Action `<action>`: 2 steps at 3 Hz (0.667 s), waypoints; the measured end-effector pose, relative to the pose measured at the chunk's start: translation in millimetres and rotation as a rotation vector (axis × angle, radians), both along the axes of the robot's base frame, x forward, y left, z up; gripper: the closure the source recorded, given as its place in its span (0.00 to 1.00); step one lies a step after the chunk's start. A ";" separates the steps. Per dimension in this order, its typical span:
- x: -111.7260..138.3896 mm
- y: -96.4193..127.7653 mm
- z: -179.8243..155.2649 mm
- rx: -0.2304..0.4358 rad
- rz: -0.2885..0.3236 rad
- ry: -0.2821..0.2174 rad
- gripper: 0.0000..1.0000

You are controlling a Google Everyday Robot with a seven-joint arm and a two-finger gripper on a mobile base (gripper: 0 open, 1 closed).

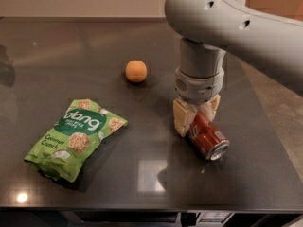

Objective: Place coke can upright

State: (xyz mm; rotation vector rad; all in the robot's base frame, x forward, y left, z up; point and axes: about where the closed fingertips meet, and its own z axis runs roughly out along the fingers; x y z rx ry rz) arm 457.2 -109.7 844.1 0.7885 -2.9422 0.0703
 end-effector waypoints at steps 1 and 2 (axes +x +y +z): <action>-0.9 2.2 0.8 -0.002 0.006 0.001 0.64; 3.1 7.4 13.8 0.017 0.064 -0.044 0.87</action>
Offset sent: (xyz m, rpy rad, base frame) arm -0.0005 0.0096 0.0375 0.0203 -0.0732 0.1666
